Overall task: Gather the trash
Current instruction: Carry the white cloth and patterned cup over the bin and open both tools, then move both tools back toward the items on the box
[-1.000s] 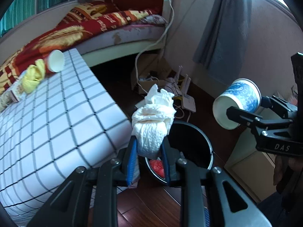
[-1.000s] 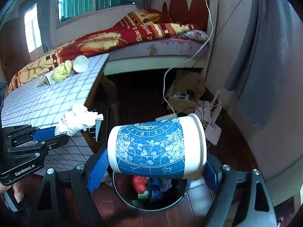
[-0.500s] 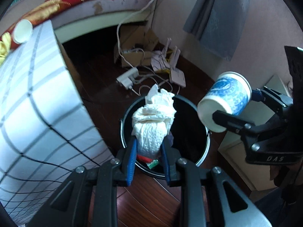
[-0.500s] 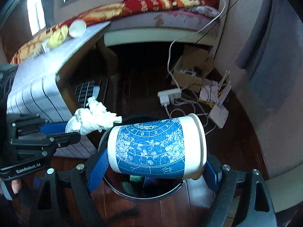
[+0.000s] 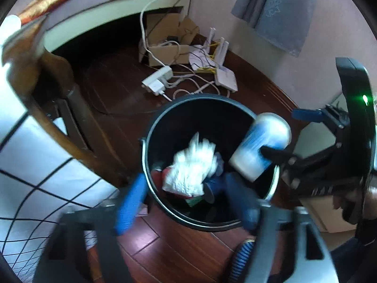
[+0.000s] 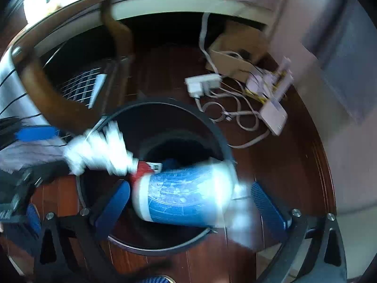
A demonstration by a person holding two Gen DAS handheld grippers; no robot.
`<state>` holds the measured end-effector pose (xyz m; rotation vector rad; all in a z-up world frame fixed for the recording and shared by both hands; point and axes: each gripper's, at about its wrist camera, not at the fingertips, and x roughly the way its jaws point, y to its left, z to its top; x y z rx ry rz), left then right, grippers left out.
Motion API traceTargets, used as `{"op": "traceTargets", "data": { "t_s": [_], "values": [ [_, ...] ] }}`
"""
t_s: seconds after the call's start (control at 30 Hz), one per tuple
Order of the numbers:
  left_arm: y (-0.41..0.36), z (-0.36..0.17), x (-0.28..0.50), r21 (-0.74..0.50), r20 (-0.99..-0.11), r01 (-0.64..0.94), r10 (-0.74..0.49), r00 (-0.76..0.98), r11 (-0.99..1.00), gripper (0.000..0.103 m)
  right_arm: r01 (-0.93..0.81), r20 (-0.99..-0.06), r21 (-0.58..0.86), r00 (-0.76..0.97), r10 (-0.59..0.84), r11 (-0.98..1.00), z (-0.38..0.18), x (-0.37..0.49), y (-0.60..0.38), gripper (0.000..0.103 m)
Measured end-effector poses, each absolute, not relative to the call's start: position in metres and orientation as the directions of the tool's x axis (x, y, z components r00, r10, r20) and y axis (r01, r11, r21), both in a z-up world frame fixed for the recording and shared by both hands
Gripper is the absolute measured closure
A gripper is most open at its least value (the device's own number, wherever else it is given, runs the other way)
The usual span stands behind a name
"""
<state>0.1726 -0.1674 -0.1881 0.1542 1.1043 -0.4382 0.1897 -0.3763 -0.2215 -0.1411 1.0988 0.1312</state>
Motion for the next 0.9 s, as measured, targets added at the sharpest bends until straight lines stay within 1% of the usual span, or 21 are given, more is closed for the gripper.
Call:
{"op": "traceTargets", "data": {
  "t_s": [0.07, 0.17, 0.2, 0.23, 0.9],
  "values": [
    [-0.165, -0.187, 0.172, -0.084, -0.889, 0.411, -0.255, 0.381, 0.908, 0.024, -0.131, -0.896, -0.05, 0.444, 0.014, 0.99, -0.221, 0.19, -0.387, 0.0],
    [-0.163, -0.186, 0.171, -0.068, -0.882, 0.395, -0.24, 0.405, 0.916, 0.012, -0.095, -0.898, -0.046, 0.44, 0.0, 0.994, -0.217, 0.188, -0.396, 0.0],
    [-0.162, -0.185, 0.171, -0.062, -0.881, 0.393, -0.235, 0.411, 0.917, 0.007, -0.088, -0.895, -0.046, 0.446, -0.001, 0.995, -0.215, 0.186, -0.397, 0.0],
    [-0.162, -0.184, 0.17, -0.057, -0.879, 0.391, -0.232, 0.416, 0.919, 0.006, -0.086, -0.894, -0.046, 0.449, -0.003, 0.995, -0.213, 0.184, -0.396, 0.0],
    [-0.144, -0.14, 0.149, -0.04, -0.836, 0.355, -0.226, 0.5, 0.934, 0.006, -0.092, -0.85, -0.041, 0.527, 0.014, 0.995, -0.161, 0.159, -0.365, 0.0]
  ]
}}
